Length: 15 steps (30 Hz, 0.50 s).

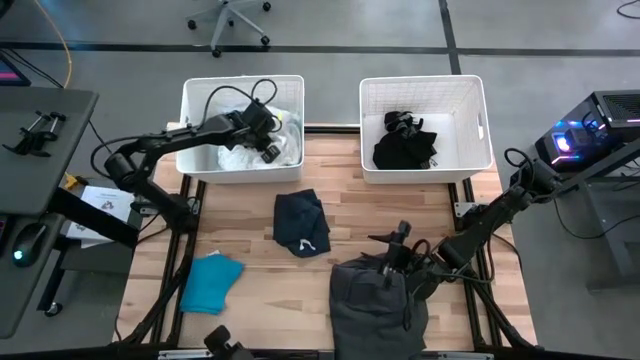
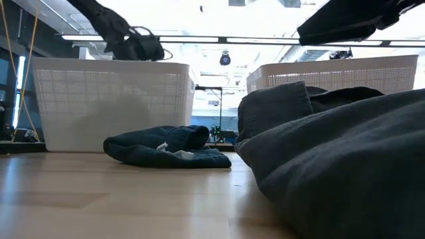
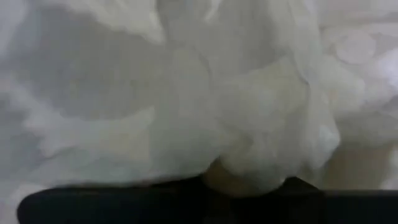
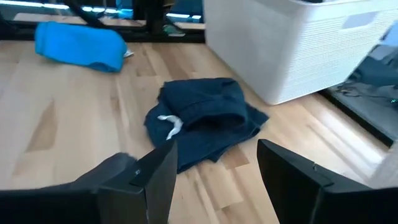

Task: Sort clothes
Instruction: Put the white dress into the left white laundry organizer, then put the black pants into the right white laundry organizer

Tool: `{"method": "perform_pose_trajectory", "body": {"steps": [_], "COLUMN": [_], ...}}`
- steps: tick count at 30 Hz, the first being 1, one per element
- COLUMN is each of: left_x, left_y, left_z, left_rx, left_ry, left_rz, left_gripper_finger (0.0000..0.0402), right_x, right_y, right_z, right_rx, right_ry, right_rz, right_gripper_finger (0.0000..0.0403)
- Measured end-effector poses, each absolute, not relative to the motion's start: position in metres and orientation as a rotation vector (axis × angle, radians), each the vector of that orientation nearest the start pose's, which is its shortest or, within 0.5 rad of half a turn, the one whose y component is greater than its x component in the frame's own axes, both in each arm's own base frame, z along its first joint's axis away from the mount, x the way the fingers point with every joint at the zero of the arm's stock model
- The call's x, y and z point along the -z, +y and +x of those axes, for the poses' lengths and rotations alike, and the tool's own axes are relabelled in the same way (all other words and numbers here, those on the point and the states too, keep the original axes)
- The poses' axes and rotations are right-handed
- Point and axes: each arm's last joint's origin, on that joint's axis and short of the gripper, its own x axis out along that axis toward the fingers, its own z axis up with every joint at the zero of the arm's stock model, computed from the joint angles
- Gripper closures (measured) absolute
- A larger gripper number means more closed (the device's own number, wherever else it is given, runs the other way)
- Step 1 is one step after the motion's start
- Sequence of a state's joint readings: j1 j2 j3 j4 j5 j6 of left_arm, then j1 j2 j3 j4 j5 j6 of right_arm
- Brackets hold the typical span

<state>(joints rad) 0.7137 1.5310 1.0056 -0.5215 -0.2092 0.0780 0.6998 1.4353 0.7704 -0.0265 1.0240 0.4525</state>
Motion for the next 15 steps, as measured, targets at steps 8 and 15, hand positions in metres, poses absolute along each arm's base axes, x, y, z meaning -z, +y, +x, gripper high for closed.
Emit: {"method": "perform_pose_trajectory", "body": {"steps": [8, 15], "left_x": [-0.297, -0.344], "left_y": [0.159, 0.107], "left_z": [0.228, 0.213], "left_rx": [-0.706, -0.600], "left_ry": [0.818, 0.615], "left_rz": [-0.110, -0.036], "left_gripper_finger": [0.0346, 0.0346], "right_x": [-0.208, -0.207], "right_y": [0.156, 0.160], "right_z": [0.232, 0.232], "right_rx": [0.402, 0.268], "right_ry": [0.380, 0.438], "right_rz": [-0.083, -0.072], "right_gripper_finger": [0.0194, 0.0194]}}
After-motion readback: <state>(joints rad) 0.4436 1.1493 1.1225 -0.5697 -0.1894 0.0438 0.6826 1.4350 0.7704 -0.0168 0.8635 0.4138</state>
